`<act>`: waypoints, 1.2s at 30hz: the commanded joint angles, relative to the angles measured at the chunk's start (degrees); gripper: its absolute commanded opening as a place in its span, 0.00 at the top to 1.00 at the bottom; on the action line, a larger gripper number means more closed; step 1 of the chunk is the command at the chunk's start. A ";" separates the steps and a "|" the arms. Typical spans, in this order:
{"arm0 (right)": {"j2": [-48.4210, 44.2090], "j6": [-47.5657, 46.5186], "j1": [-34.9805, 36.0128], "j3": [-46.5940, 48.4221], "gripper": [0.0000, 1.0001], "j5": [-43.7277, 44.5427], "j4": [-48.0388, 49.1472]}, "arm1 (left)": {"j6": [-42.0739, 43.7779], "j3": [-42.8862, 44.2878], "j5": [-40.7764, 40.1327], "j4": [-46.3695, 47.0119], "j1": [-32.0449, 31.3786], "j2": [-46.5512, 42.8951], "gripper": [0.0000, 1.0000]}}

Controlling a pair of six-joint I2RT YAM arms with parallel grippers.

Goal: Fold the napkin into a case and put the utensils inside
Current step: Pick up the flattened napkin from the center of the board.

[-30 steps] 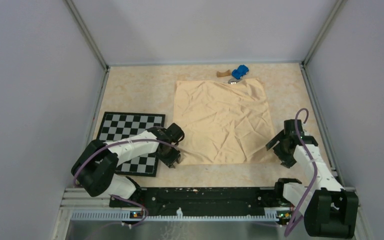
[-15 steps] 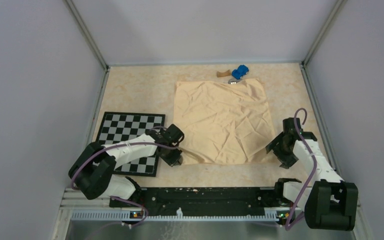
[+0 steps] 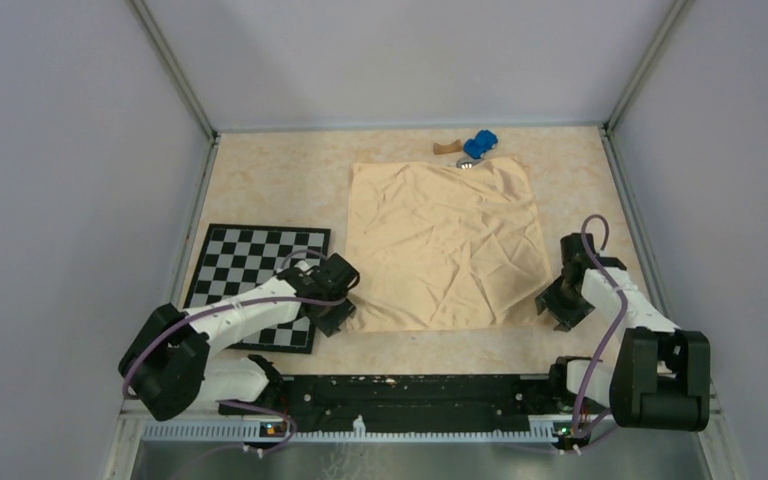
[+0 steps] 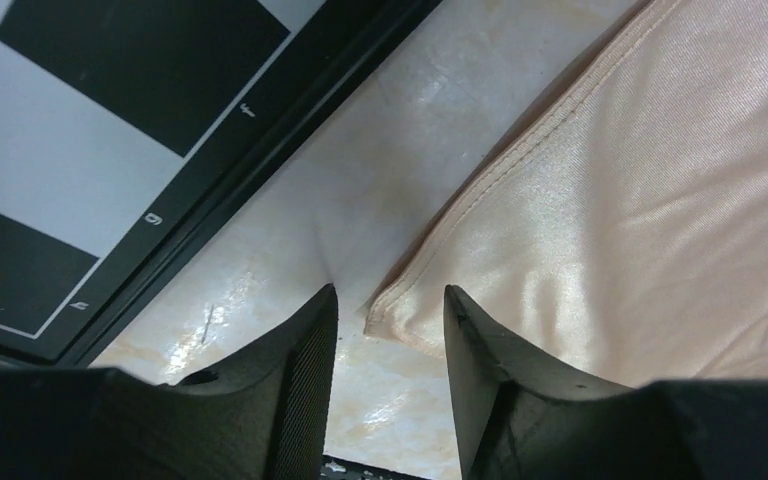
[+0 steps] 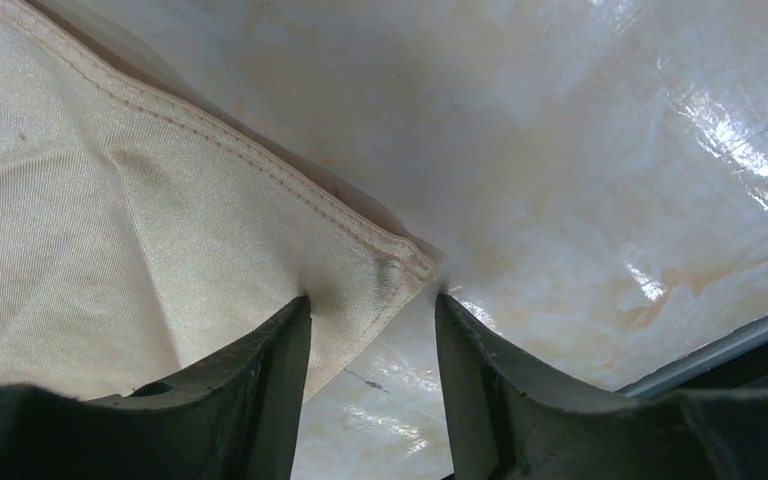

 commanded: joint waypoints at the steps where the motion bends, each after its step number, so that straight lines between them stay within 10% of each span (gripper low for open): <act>1: 0.59 0.12 -0.31 1.63 0.54 1.65 2.74 | 2.16 -0.67 -4.43 -2.72 0.05 -3.66 0.48; 36: 4.78 -0.72 -0.27 -0.59 0.58 3.22 8.04 | 6.16 0.16 -4.06 -2.23 0.07 -4.12 0.16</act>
